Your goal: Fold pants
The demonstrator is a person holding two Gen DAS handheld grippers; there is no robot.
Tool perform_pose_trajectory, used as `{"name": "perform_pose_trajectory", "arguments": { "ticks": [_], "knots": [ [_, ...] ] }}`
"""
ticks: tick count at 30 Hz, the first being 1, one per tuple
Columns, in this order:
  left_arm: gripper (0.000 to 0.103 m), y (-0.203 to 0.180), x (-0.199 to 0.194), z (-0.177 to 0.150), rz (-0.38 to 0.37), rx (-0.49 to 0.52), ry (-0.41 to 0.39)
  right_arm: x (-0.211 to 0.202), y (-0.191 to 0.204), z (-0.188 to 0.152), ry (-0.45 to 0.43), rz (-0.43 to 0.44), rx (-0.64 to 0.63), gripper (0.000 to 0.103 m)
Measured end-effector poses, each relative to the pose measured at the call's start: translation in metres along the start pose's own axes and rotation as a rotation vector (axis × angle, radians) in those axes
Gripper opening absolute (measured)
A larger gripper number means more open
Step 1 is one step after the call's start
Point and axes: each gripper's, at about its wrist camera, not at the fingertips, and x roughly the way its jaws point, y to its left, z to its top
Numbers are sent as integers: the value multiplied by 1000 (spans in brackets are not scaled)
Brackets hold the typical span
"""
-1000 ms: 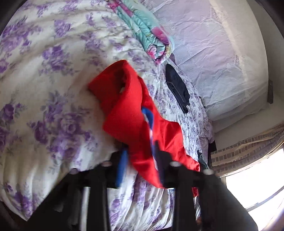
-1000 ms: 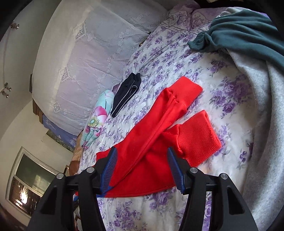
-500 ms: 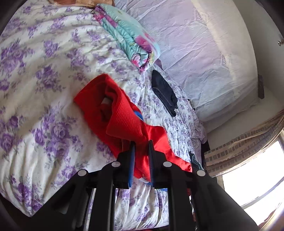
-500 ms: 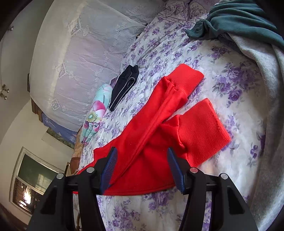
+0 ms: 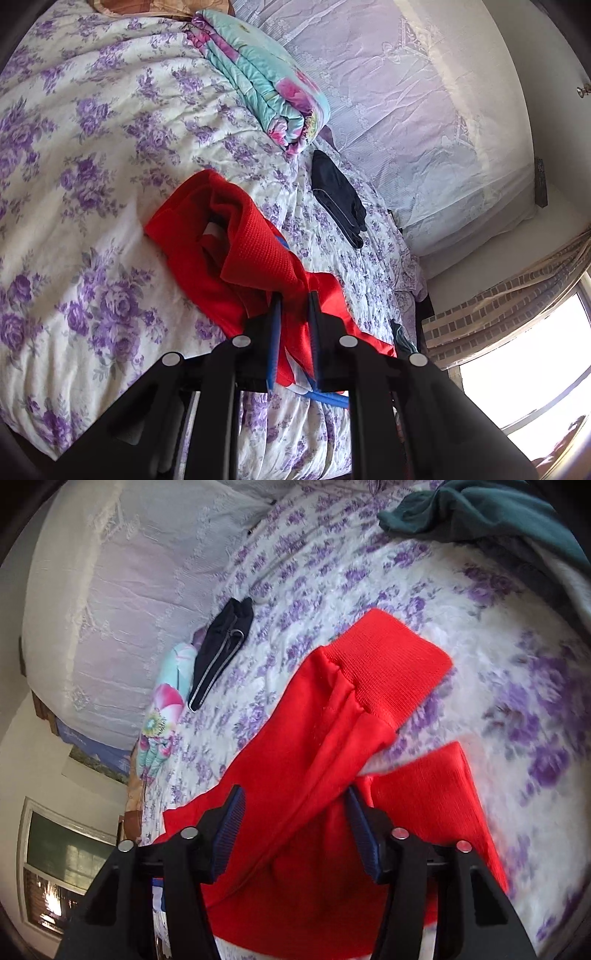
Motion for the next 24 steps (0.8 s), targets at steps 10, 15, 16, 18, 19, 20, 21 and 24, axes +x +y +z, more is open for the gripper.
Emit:
{"name": "perform_pose_trajectory", "arguments": {
  "ticks": [10, 15, 16, 18, 19, 20, 21, 24],
  "knots": [
    [10, -13, -9, 8, -6, 30, -58, -40, 1, -20, -163, 103, -33, 6],
    [10, -37, -30, 13, -17, 124, -127, -89, 13, -39, -203, 133, -129, 6],
    [10, -37, -28, 13, -7, 117, -113, -90, 13, -39, -206, 128, -130, 6],
    [13, -32, -20, 9, 14, 105, -70, -86, 8, -39, -201, 121, -122, 6],
    [15, -26, -16, 2, 38, 109, -40, -83, 4, -38, -197, 119, -113, 6],
    [18, -21, -14, -3, 57, 108, -23, -77, -1, -38, -191, 122, -92, 6],
    [25, -13, -14, -10, 80, 98, -8, -73, -6, -37, -185, 128, -70, 6],
    [34, 13, -12, -22, 109, 29, 26, -71, -12, -37, -191, 157, -39, 6]
  ]
}}
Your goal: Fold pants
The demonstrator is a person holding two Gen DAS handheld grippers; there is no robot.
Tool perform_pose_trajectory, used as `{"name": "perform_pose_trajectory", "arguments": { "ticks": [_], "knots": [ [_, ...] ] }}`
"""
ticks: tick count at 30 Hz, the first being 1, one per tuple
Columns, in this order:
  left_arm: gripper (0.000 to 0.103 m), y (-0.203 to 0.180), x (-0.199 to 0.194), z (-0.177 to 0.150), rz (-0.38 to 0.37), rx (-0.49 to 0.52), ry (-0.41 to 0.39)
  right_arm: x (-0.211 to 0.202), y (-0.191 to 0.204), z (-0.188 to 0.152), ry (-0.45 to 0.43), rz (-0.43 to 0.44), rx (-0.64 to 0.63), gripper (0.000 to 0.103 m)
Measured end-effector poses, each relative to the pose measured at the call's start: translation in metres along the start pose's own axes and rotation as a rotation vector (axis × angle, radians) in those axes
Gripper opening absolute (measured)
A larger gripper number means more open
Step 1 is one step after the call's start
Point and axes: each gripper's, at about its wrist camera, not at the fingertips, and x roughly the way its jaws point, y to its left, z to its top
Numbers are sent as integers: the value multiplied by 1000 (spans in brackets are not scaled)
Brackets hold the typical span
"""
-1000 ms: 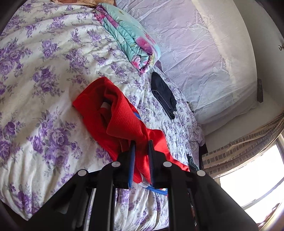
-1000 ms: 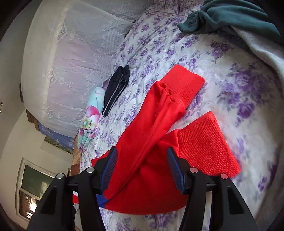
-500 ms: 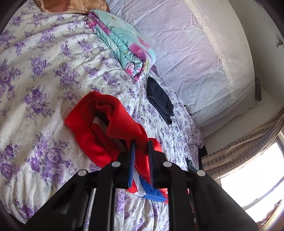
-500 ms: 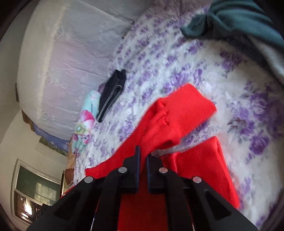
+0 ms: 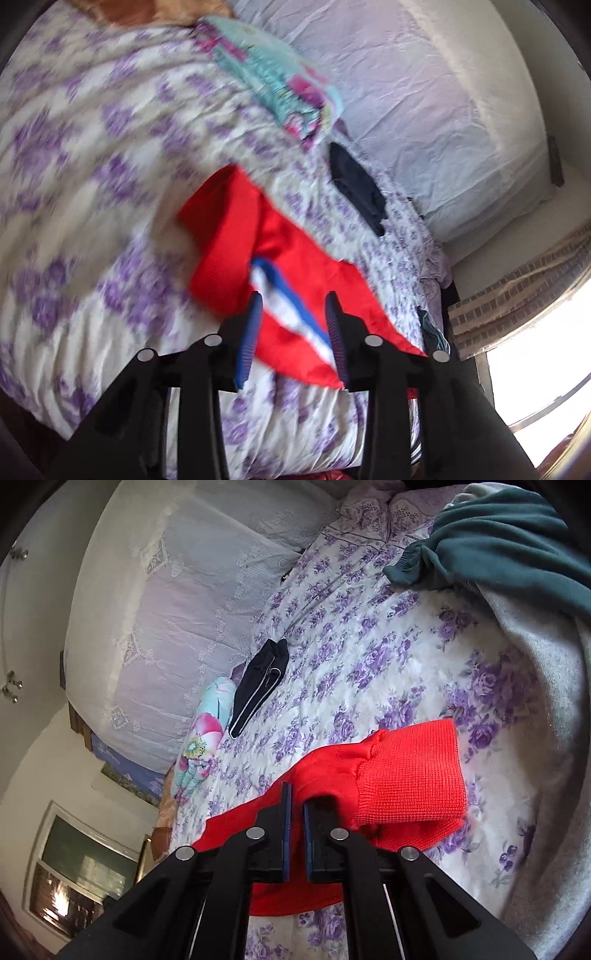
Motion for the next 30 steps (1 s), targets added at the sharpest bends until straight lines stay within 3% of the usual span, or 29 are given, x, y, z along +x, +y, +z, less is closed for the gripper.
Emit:
{"name": "perform_pose_trajectory", "arguments": {
  "ticks": [7, 10, 11, 12, 13, 18, 24, 28, 30],
  "knots": [
    [34, 31, 40, -18, -66, -130, 144, -11, 6, -2, -11, -3, -21, 6],
    [27, 28, 45, -14, -82, -137, 124, -10, 1, -3, -9, 1, -1, 6],
    [22, 26, 45, -11, -99, -144, 116, -10, -1, -3, -6, 6, 9, 6],
    [9, 24, 44, -9, -113, -140, 112, -10, -2, -3, -5, 10, 13, 6],
    [6, 19, 41, -6, -120, -123, 101, -12, -1, -3, -9, 9, 9, 6],
    [3, -9, 24, 9, -121, -31, 32, -21, 6, 3, -46, 5, -22, 6],
    [3, -55, 37, 75, -135, 68, -69, -6, 26, 57, -94, -44, -101, 6],
    [3, -76, 93, 148, -85, 31, -106, 37, 36, 114, -123, -133, -111, 6],
    [3, -77, 122, 173, -32, 3, -106, 55, 44, 115, -60, -23, -62, 9]
  ]
}}
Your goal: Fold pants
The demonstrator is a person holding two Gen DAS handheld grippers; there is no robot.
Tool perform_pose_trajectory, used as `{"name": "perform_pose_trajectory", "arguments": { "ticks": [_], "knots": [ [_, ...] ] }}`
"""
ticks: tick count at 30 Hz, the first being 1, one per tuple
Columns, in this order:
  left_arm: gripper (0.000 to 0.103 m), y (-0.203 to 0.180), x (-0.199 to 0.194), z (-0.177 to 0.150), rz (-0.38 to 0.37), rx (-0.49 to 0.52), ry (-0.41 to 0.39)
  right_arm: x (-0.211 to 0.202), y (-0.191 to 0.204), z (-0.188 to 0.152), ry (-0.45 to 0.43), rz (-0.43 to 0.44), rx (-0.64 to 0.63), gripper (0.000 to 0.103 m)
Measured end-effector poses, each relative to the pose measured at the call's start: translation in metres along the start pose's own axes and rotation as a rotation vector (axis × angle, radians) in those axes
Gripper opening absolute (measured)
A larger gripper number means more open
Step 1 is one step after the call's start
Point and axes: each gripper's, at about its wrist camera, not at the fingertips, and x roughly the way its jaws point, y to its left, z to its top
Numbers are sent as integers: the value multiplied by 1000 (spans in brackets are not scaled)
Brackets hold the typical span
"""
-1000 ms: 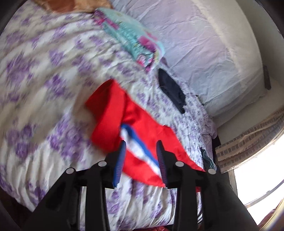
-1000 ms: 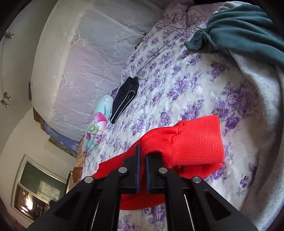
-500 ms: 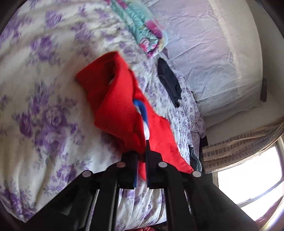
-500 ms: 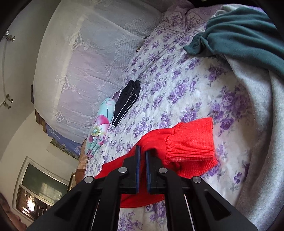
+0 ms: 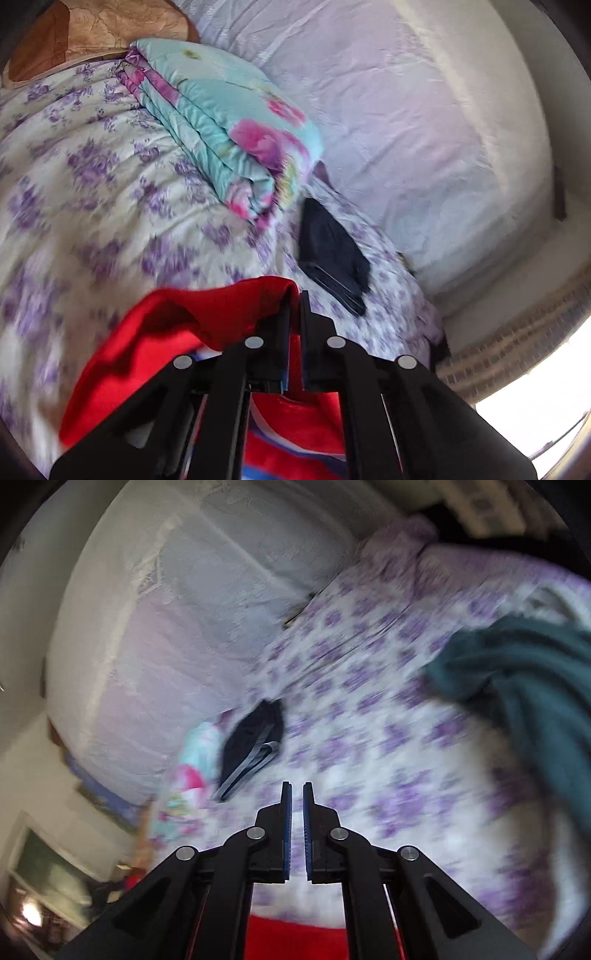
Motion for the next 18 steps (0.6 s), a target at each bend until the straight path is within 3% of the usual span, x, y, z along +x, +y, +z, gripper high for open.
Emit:
{"name": "perform_pose_trajectory", "arguments": {
  "ticks": [1, 3, 7, 10, 15, 18],
  "knots": [
    [3, 5, 19, 9, 29, -24, 6, 5, 8, -7, 43, 44, -13, 9],
    [3, 19, 48, 19, 64, -64, 24, 6, 20, -25, 77, 46, -69, 11],
    [4, 65, 106, 16, 114, -175, 102, -9, 16, -79, 136, -49, -143, 48],
    [4, 85, 120, 5, 115, -181, 121, -25, 7, -113, 186, -87, -137, 48],
    [7, 71, 110, 7, 132, -74, 100, -51, 6, -141, 177, -76, -82, 48],
    [7, 71, 112, 4, 130, -70, 110, -51, 26, -142, 148, -199, -240, 51]
  ]
}}
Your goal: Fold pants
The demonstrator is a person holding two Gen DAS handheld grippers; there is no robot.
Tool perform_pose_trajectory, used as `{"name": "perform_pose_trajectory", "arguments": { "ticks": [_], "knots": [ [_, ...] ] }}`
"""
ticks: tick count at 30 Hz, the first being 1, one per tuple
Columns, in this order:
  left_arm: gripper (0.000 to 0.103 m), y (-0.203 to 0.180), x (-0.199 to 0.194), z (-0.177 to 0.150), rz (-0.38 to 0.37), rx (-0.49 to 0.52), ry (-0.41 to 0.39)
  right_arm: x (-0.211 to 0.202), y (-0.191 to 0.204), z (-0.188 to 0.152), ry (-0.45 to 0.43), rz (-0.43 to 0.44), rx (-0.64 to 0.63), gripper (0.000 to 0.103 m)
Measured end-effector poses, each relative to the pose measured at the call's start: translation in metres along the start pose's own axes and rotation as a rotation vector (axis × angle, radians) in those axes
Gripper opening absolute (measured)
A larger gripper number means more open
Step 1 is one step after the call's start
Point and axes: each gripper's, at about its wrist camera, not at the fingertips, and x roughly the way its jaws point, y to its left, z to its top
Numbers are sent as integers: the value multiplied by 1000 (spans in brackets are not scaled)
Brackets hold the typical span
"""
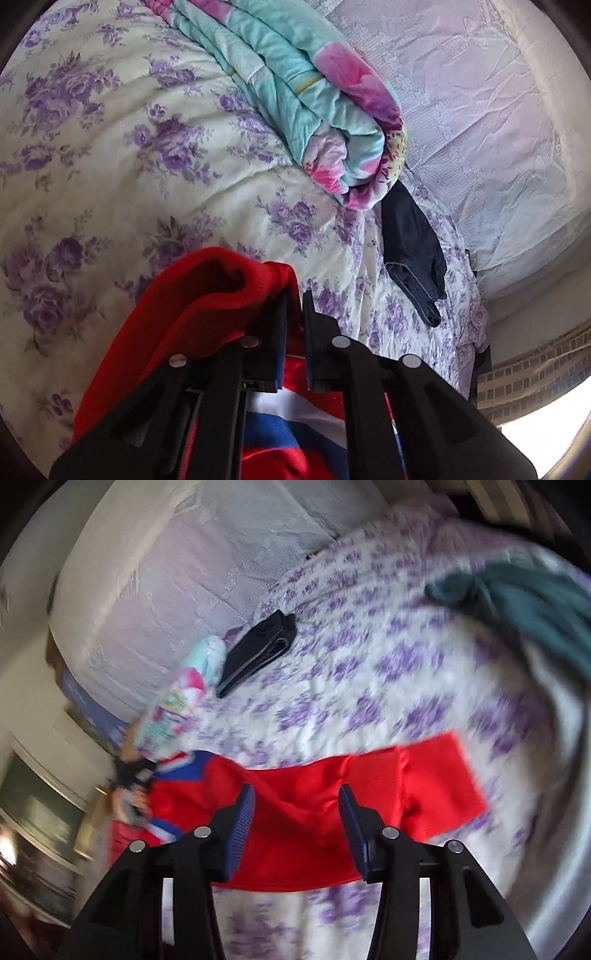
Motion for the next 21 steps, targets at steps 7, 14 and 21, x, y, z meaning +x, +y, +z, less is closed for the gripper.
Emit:
{"name": "perform_pose_trajectory", "arguments": {
  "ticks": [7, 14, 21],
  "knots": [
    [7, 7, -2, -1, -39, -13, 11, 37, 37, -13, 57, -125, -317, 57],
    [8, 7, -1, -3, -31, 9, 7, 83, 42, -22, 146, -257, -549, 11],
    [8, -11, -23, -2, 7, 86, -118, 84, 60, 56, -2, -336, -609, 8]
  ]
}}
